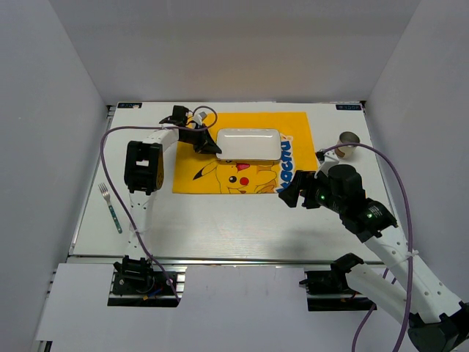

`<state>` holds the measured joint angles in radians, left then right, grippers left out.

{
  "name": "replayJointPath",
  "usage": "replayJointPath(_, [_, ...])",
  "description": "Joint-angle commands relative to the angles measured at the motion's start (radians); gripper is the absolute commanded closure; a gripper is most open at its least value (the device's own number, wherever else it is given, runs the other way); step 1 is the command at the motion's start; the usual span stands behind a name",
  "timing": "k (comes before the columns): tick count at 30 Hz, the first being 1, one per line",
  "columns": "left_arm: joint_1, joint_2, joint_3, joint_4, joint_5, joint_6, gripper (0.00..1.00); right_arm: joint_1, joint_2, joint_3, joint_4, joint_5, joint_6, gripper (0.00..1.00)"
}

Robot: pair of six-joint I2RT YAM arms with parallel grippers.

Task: Set the dinner table for one person

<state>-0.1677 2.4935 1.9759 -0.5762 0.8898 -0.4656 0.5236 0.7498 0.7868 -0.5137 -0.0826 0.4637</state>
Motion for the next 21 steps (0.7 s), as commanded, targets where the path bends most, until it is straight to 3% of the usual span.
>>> replayJointPath(1, [-0.009, -0.068, 0.054, 0.050, 0.179, 0.002, 0.94, 0.001, -0.007, -0.011, 0.040, -0.013, -0.008, 0.11])
replayJointPath(7, [-0.009, -0.114, 0.017, 0.067, 0.155, -0.005, 0.76, -0.002, -0.006, -0.011, 0.041, -0.016, -0.008, 0.11])
replayJointPath(9, [0.004, -0.131, 0.002, 0.072, 0.138, -0.021, 0.57, -0.002, -0.006, -0.008, 0.043, -0.020, -0.008, 0.11])
replayJointPath(13, [0.004, -0.162, -0.023, 0.047, 0.083, -0.027, 0.51, -0.004, -0.007, -0.004, 0.043, -0.020, -0.010, 0.11])
replayJointPath(14, [0.004, -0.168, -0.028, 0.039, 0.072, -0.027, 0.44, -0.002, -0.007, -0.001, 0.038, -0.017, -0.010, 0.11])
replayJointPath(15, [0.004, -0.180, -0.035, 0.036, 0.054, -0.028, 0.29, -0.004, -0.009, 0.000, 0.040, -0.017, -0.010, 0.11])
replayJointPath(16, [0.004, -0.185, -0.037, 0.029, 0.043, -0.027, 0.02, -0.002, -0.010, 0.000, 0.037, -0.016, -0.010, 0.11])
replayJointPath(21, [0.013, -0.223, -0.058, -0.046, -0.084, -0.021, 0.02, 0.000, -0.013, 0.011, 0.030, -0.011, -0.013, 0.11])
